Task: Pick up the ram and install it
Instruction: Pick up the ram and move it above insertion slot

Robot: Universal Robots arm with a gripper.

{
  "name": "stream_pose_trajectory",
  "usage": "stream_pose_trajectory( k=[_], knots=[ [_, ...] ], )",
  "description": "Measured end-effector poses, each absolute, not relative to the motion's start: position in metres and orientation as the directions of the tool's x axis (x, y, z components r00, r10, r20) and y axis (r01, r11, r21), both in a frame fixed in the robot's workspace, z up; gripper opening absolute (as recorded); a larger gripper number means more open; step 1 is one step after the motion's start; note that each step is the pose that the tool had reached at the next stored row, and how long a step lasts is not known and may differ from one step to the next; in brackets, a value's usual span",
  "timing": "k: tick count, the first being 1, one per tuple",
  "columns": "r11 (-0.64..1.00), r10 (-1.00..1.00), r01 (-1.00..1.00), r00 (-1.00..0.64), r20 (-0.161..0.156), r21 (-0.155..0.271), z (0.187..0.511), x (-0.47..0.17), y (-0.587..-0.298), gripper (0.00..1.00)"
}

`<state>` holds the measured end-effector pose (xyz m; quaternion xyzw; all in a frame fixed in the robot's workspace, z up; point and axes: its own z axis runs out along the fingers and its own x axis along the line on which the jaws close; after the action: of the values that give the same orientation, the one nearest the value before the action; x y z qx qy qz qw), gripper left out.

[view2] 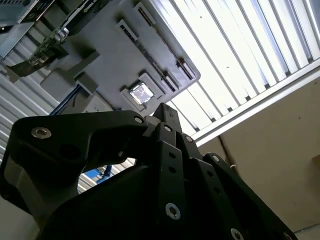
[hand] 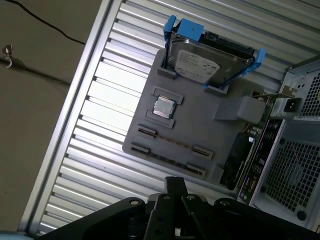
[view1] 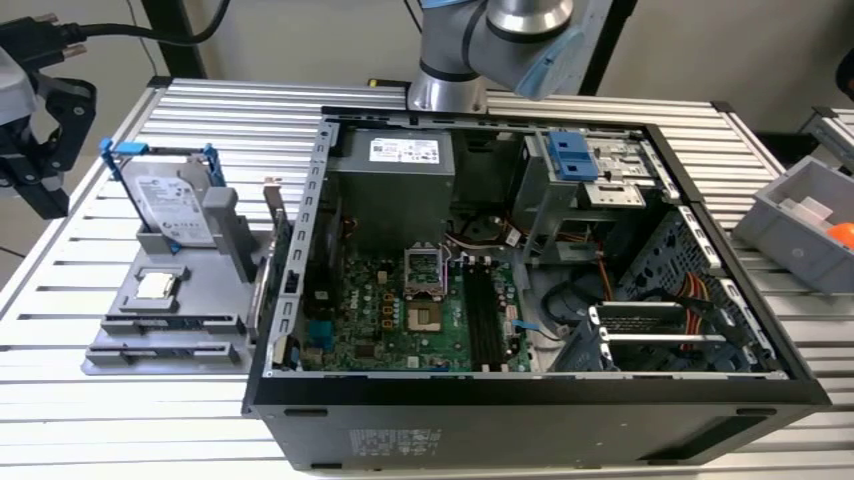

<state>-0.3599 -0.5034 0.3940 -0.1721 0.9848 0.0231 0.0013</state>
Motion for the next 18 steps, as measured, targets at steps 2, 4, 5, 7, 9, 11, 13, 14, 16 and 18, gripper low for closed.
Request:
stream_pose_trajectory(
  k=[2,4,5,7,9,11,13,14,16,18],
  knots=[
    [0.939,-0.341,-0.341,-0.94,-0.01,0.045,0.394,-0.3599,-0.5034,0.0],
    [0.938,-0.342,-0.342,-0.94,-0.01,0.045,0.394,-0.3599,-0.5034,0.0],
    [0.938,-0.343,-0.343,-0.939,-0.01,0.045,0.394,-0.36,-0.5034,0.0],
    [0.938,-0.345,-0.345,-0.939,-0.01,0.045,0.394,-0.36,-0.5034,0.0],
    [0.937,-0.347,-0.347,-0.938,-0.01,0.045,0.394,-0.3599,-0.5034,0.0],
    [0.936,-0.348,-0.348,-0.937,-0.01,0.045,0.394,-0.3599,-0.5034,0.0],
    [0.936,-0.35,-0.35,-0.937,-0.01,0.045,0.394,-0.3599,-0.5034,0.0],
    [0.935,-0.351,-0.351,-0.936,-0.01,0.045,0.394,-0.3599,-0.5034,0.0],
    [0.935,-0.352,-0.352,-0.936,-0.01,0.045,0.394,-0.3599,-0.5034,0.0],
    [0.934,-0.354,-0.354,-0.935,-0.01,0.045,0.394,-0.3599,-0.5034,0.0]
  ],
)
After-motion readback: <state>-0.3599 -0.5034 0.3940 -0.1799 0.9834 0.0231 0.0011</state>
